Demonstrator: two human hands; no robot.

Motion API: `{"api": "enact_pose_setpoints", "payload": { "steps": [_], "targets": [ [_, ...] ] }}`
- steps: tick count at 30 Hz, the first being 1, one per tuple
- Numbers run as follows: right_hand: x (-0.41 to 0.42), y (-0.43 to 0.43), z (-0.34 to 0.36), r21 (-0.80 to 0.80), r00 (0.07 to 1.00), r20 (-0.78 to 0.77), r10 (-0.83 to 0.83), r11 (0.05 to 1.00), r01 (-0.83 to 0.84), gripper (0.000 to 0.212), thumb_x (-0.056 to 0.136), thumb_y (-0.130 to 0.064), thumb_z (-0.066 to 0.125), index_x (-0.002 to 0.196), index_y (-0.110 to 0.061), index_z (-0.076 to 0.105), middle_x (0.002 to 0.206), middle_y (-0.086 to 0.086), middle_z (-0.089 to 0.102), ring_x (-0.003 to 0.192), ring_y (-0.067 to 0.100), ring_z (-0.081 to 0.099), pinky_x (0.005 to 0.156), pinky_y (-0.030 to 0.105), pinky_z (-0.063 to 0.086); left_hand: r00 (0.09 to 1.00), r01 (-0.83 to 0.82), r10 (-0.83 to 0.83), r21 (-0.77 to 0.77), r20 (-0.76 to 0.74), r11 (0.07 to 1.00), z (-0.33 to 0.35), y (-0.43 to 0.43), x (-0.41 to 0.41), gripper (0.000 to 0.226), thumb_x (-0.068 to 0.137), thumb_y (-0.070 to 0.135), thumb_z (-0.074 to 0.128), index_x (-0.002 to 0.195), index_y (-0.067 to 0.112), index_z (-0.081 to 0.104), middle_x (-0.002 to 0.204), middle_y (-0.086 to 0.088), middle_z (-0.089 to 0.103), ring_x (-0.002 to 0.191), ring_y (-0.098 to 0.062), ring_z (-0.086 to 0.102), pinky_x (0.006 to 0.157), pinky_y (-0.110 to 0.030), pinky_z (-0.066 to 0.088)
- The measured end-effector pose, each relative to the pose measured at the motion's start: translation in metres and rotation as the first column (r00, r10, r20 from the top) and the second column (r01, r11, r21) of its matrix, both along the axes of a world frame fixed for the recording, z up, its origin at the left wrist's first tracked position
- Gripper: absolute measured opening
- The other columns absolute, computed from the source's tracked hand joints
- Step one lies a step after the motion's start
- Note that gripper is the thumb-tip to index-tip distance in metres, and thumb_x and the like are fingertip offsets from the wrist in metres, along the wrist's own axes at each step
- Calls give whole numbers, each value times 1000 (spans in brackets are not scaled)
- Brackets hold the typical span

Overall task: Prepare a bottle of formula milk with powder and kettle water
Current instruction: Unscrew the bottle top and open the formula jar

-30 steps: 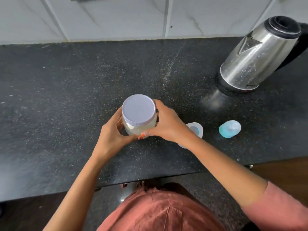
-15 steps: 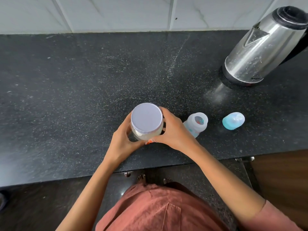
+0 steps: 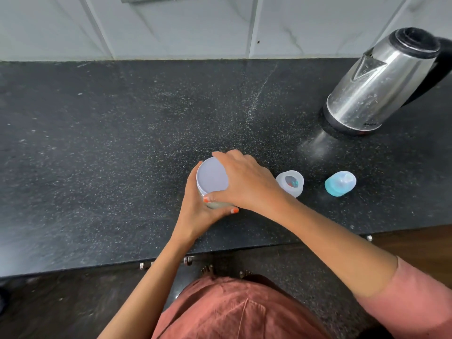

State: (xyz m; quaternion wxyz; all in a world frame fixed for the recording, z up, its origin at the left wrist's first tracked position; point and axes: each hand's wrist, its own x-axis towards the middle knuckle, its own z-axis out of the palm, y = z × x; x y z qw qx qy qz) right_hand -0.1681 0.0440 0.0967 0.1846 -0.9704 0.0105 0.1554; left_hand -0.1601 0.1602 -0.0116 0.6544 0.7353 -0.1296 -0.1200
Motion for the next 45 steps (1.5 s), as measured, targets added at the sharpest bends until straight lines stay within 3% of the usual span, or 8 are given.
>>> {"api": "enact_pose_setpoints", "payload": {
  "steps": [7, 17, 28, 33, 36, 39, 42, 45],
  "targets": [
    [14, 16, 4, -291, 991, 35, 129, 950, -114, 69, 72, -48, 68, 128, -22, 38, 123, 9, 42, 108, 30, 47, 71, 33, 31, 996, -65, 63, 34, 63, 997, 8, -5, -2, 72, 54, 20, 83, 109, 42, 41, 105, 16, 59, 97, 9, 56, 76, -7, 42],
    [24, 4, 6, -253, 966, 8, 258, 935, -248, 70, 65, -43, 72, 127, -30, 43, 117, 8, 40, 91, 25, 42, 68, 31, 32, 993, -106, 94, 218, 64, 970, 5, -1, 2, 72, 49, 31, 84, 100, 54, 39, 99, 27, 58, 93, 15, 53, 70, -4, 40],
    [27, -2, 11, -268, 874, -81, 479, 834, -482, 71, 68, -22, 74, 128, -39, 41, 118, 4, 36, 101, 23, 38, 65, 33, 34, 998, -61, 52, 231, 46, 971, 8, 1, 5, 80, 37, 52, 73, 109, 39, 41, 100, 27, 55, 93, 17, 51, 70, -3, 40],
    [25, -5, 14, -98, 935, -105, 339, 932, -349, 77, 72, -44, 70, 138, -37, 31, 132, 1, 39, 119, 25, 41, 81, 38, 38, 998, -60, 61, 195, 2, 979, 7, 2, 4, 78, 36, 52, 73, 105, 52, 37, 104, 26, 54, 96, 20, 49, 75, -5, 41],
    [19, 5, 12, -311, 970, -41, 241, 919, -241, 72, 76, -61, 56, 136, -26, 35, 128, 10, 47, 115, 31, 48, 76, 35, 34, 999, -45, 46, 133, -2, 990, 9, 0, 3, 83, 40, 38, 83, 110, 46, 39, 105, 21, 58, 93, 15, 55, 74, -9, 45],
    [15, 15, 8, -404, 965, 4, 263, 883, -239, 59, 82, -56, 52, 129, -21, 42, 121, 13, 50, 108, 32, 50, 70, 33, 30, 1000, -20, 19, 93, 15, 996, 6, -2, 4, 79, 49, 5, 88, 108, 31, 43, 101, 12, 59, 86, 14, 58, 71, -7, 44],
    [16, 15, 10, -302, 947, -19, 320, 901, -311, 51, 79, -34, 60, 126, -25, 44, 121, 8, 46, 111, 29, 45, 70, 32, 29, 1000, -21, 20, 146, 10, 989, -1, 0, 5, 74, 45, 37, 83, 109, 34, 45, 102, 9, 63, 94, -1, 61, 76, -22, 50],
    [15, 16, 6, -130, 915, -5, 404, 907, -401, 42, 78, -19, 59, 119, -23, 52, 125, 3, 45, 119, 24, 37, 86, 32, 34, 999, -16, 8, 221, 36, 975, -4, 2, 6, 79, 44, 50, 75, 113, 22, 48, 100, 9, 63, 92, 4, 59, 71, -14, 46]
  ]
}}
